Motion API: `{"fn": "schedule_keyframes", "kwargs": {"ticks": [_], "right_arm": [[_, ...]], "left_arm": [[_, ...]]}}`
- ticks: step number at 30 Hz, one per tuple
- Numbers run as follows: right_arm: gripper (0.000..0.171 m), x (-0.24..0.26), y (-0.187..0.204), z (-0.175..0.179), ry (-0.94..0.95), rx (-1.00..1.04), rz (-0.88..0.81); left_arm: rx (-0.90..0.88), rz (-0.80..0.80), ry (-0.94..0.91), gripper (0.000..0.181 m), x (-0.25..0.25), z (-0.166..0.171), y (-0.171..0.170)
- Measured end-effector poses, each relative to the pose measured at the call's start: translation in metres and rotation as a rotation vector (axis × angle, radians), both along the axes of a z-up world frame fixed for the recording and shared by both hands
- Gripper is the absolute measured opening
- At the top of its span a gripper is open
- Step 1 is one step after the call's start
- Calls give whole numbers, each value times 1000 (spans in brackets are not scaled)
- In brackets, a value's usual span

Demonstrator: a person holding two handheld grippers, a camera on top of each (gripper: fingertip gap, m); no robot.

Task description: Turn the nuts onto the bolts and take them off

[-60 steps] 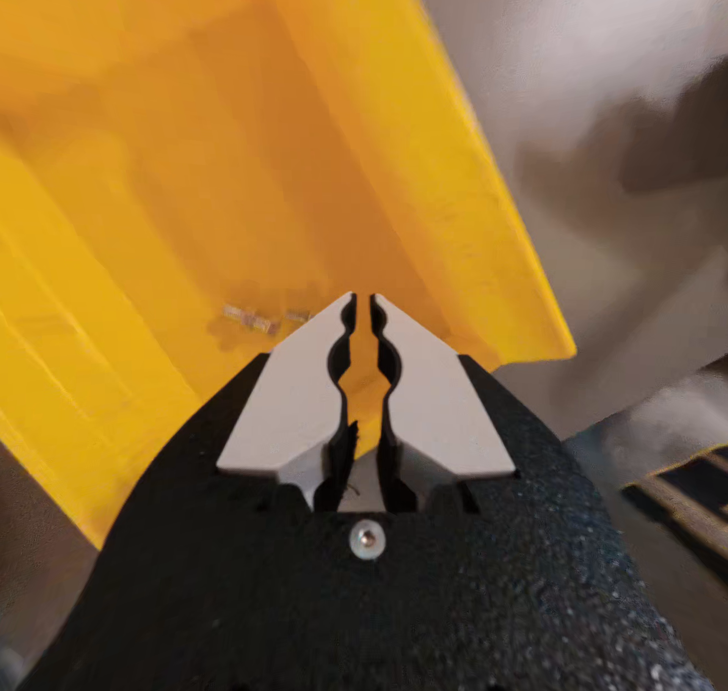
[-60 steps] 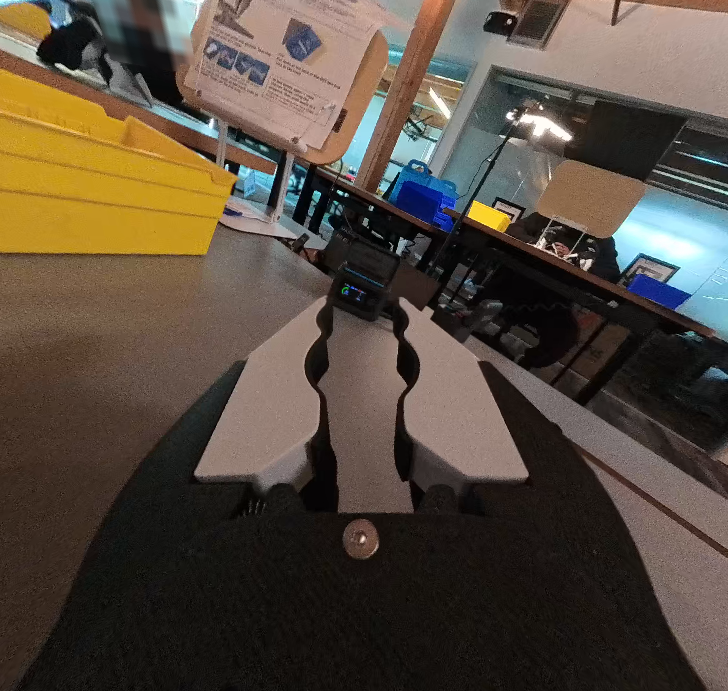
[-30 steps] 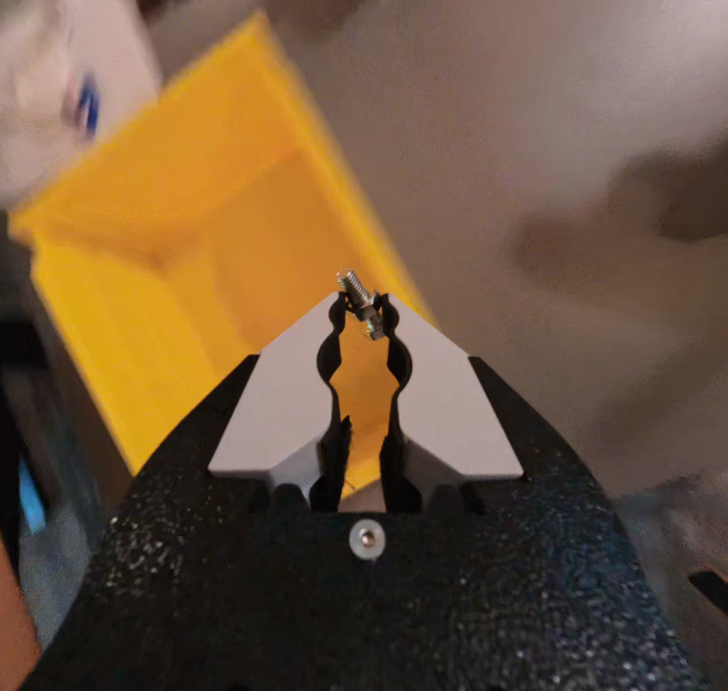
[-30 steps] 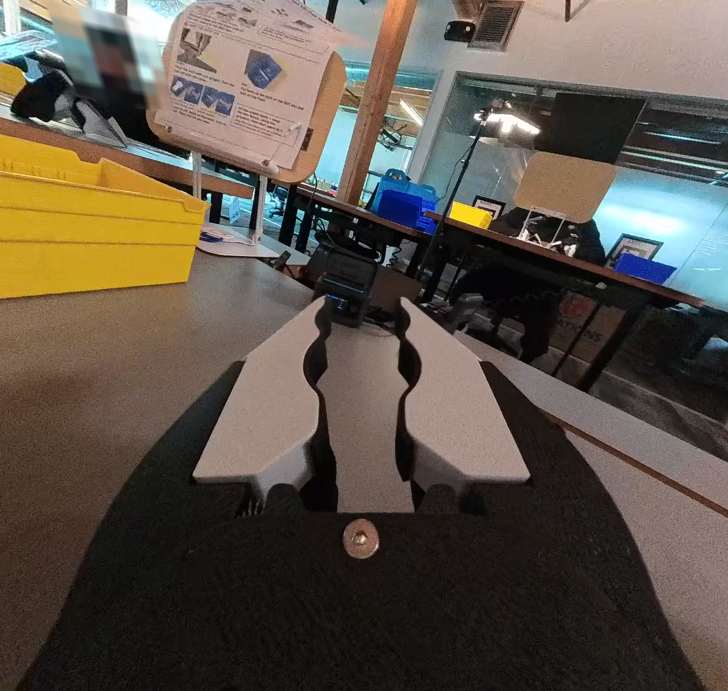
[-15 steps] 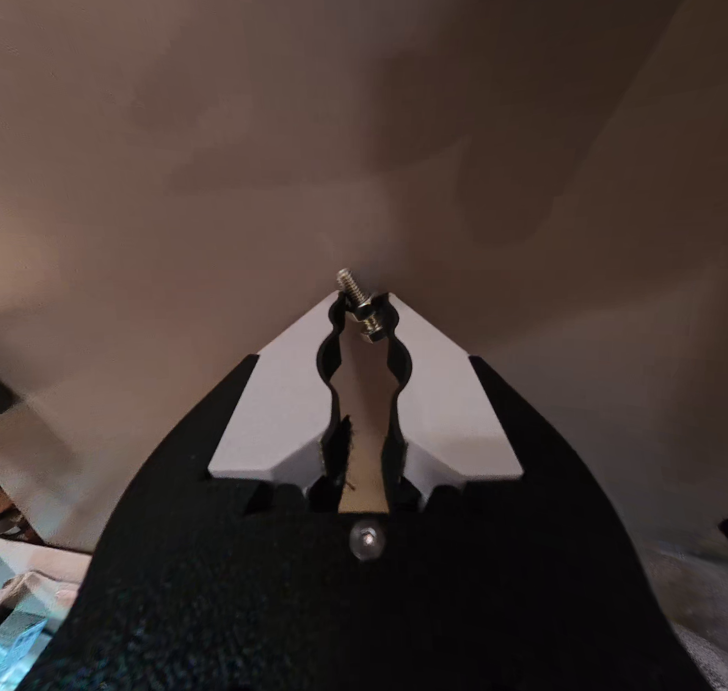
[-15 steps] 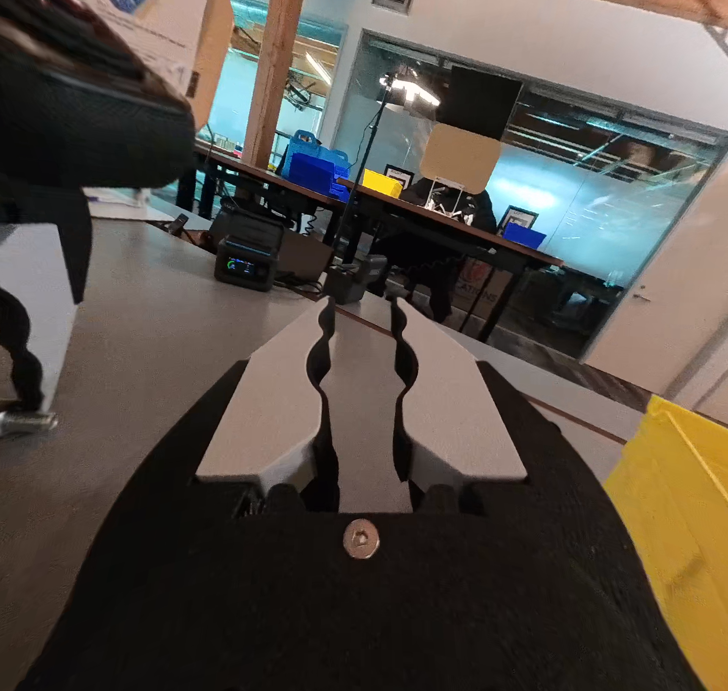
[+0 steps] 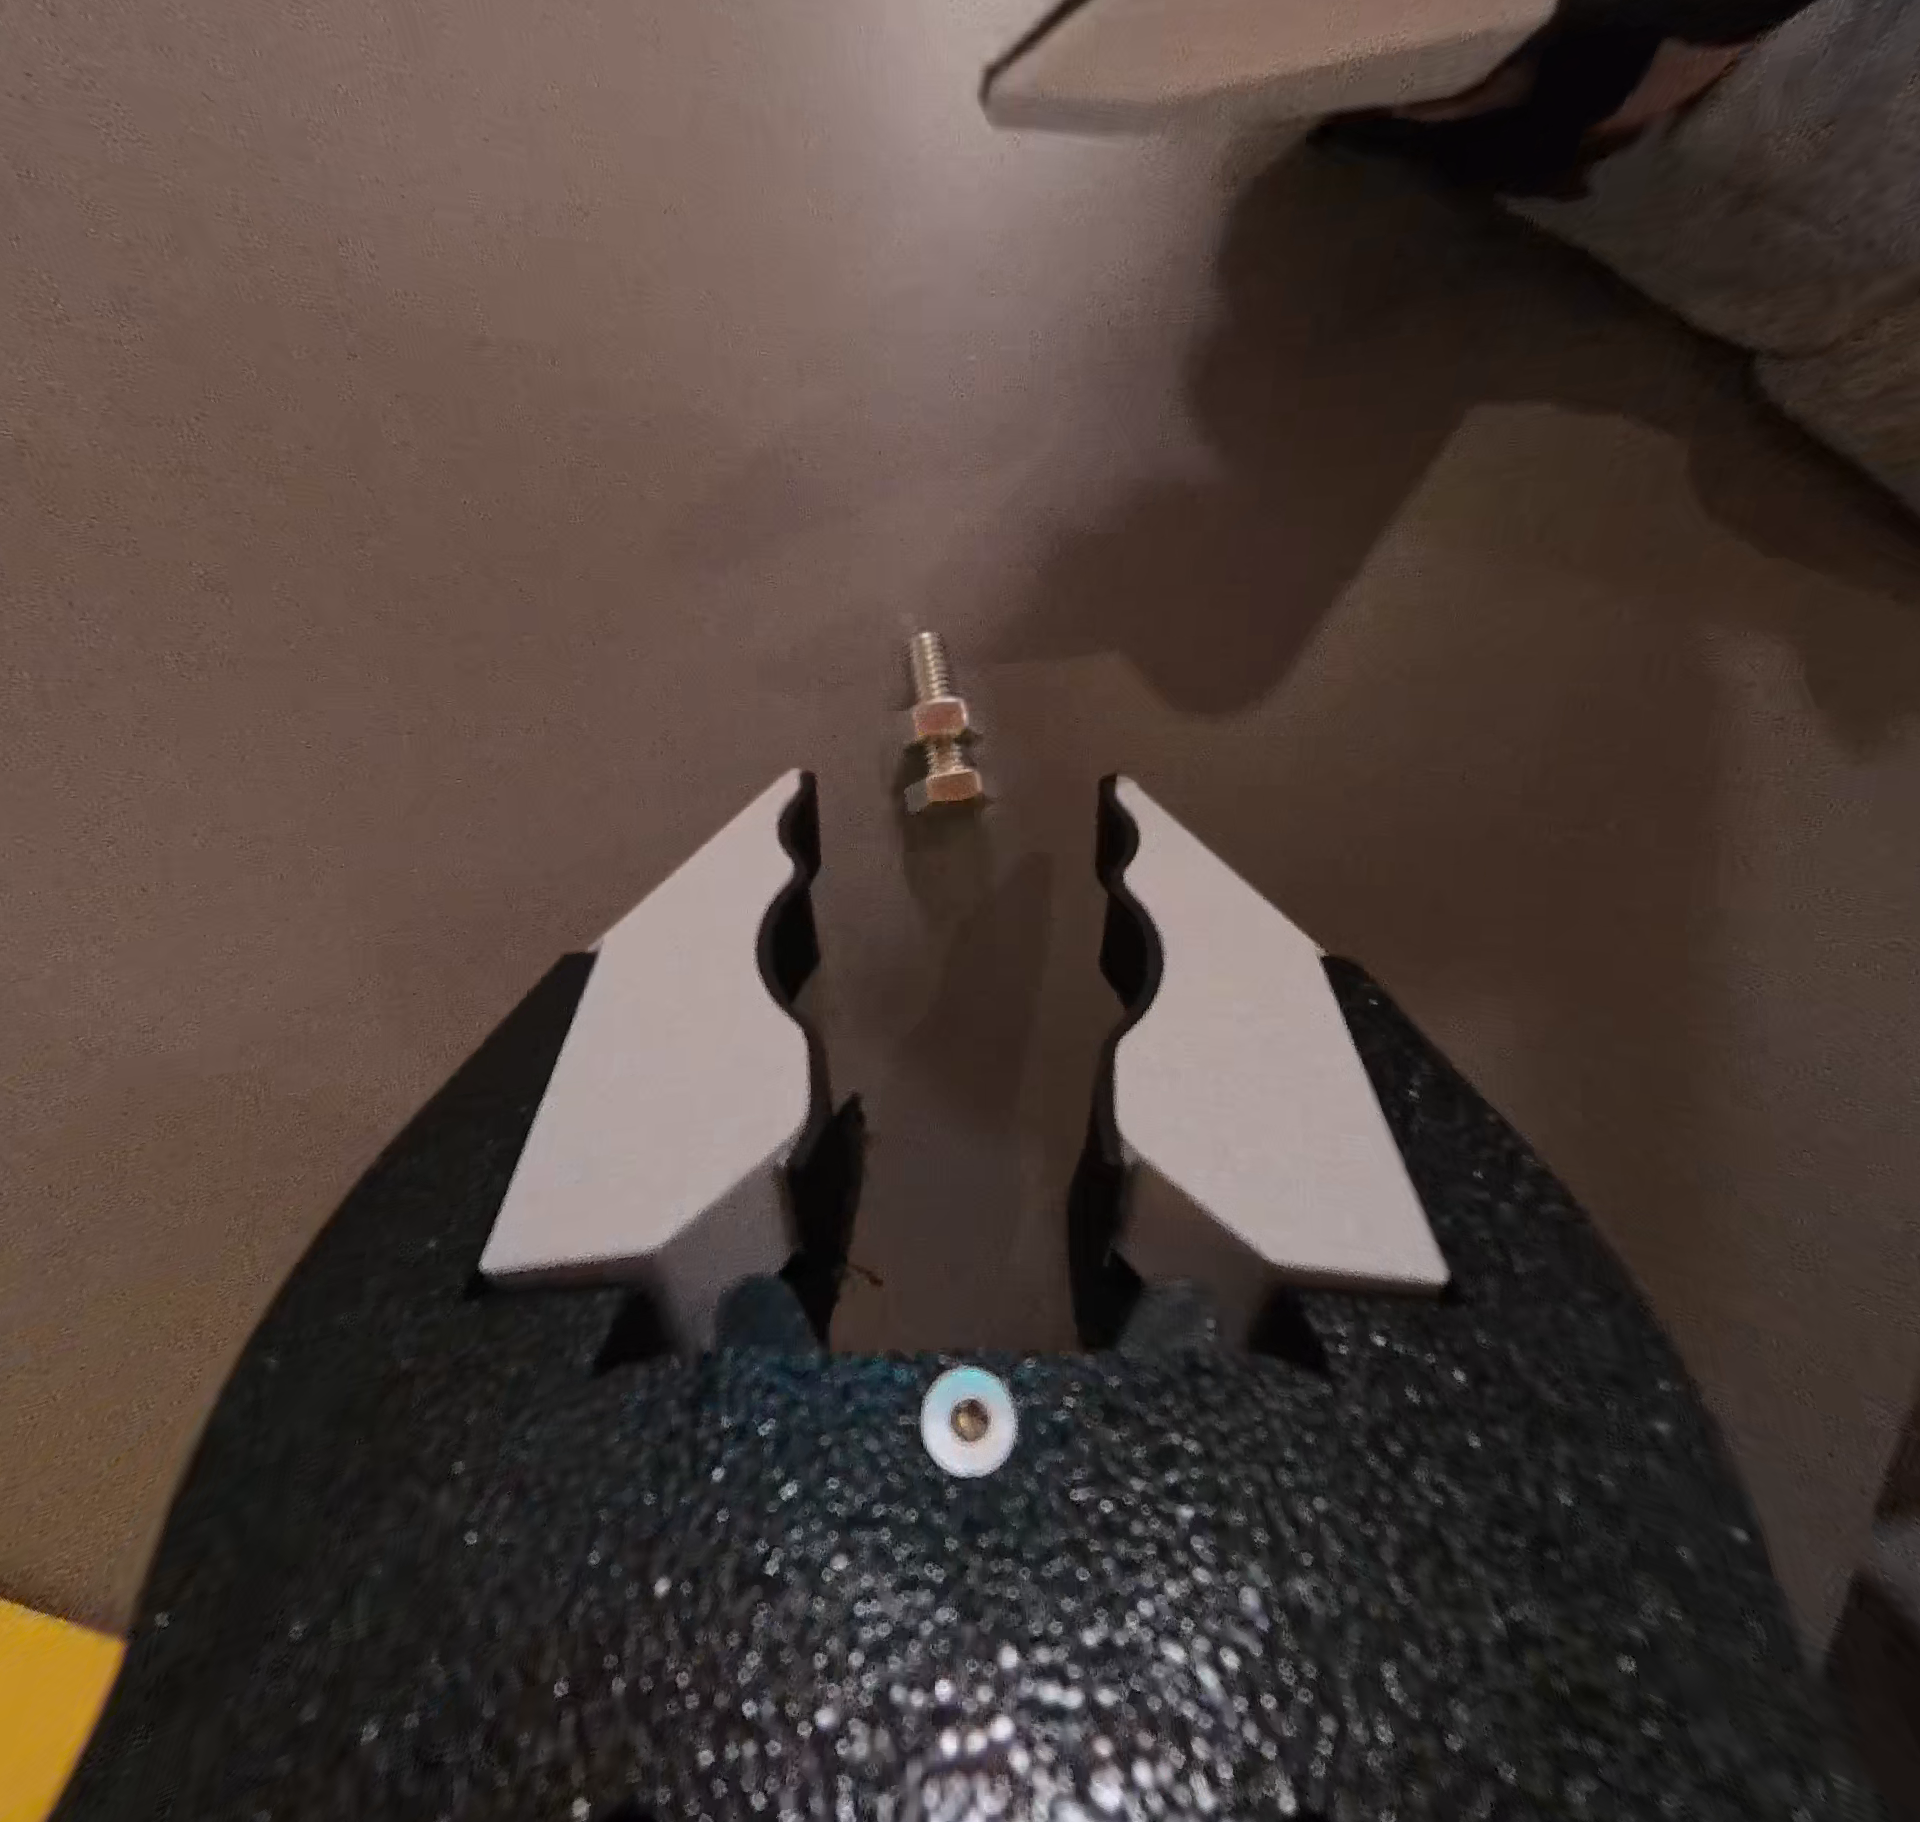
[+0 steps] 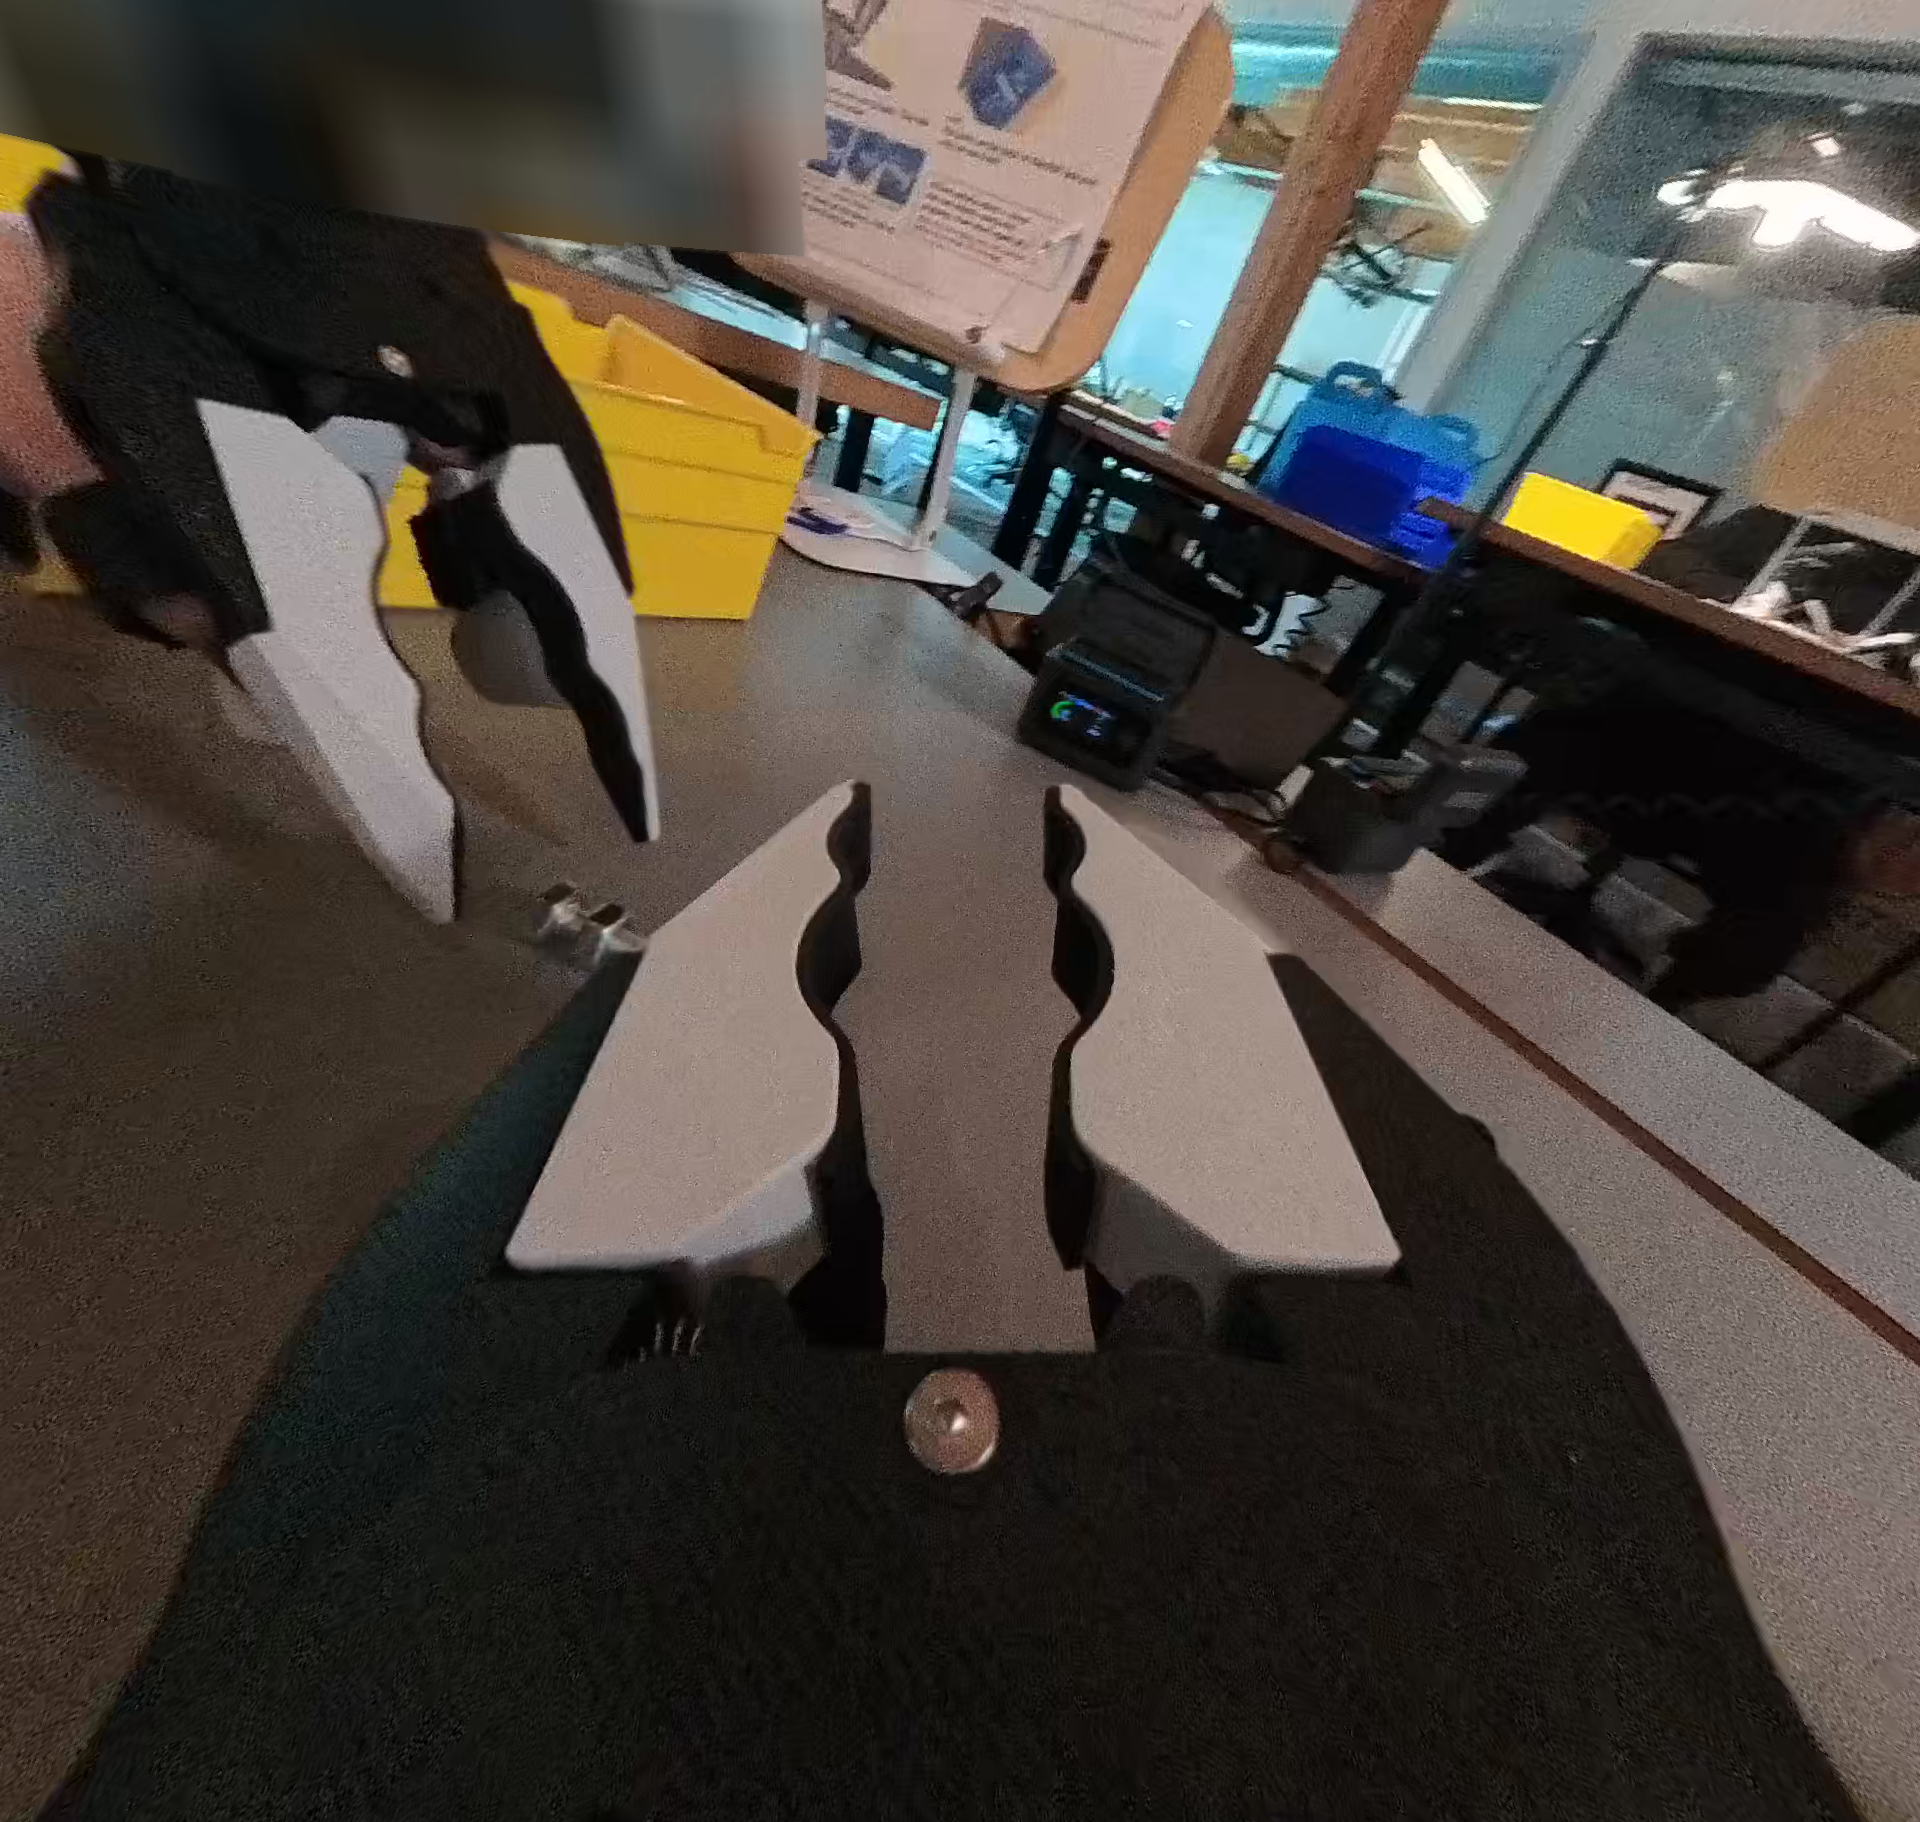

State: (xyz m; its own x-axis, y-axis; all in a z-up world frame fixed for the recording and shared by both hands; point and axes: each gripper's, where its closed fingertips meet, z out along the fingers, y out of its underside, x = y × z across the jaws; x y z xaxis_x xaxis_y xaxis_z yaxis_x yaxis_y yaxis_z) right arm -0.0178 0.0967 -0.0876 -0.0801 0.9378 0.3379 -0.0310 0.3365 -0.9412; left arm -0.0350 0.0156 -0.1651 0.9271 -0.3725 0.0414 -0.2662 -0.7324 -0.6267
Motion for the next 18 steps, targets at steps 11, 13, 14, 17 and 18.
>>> {"fn": "schedule_keyframes", "kwargs": {"ticks": [11,13,14,17,18], "right_arm": [[36,1,-46,-56,-421,13,363],[36,6,-51,-65,-503,-29,392],[36,8,-53,-68,-533,-48,406],[37,9,-56,-72,-567,-53,401],[39,7,-55,-74,-581,-63,388]], "left_arm": [[51,-2,-101,32,0,-18,8],[42,-21,-83,25,-1,-19,6],[42,-29,-76,21,-1,-19,6],[104,-103,55,18,-4,-20,8],[157,-152,131,17,-3,-19,9]]}}
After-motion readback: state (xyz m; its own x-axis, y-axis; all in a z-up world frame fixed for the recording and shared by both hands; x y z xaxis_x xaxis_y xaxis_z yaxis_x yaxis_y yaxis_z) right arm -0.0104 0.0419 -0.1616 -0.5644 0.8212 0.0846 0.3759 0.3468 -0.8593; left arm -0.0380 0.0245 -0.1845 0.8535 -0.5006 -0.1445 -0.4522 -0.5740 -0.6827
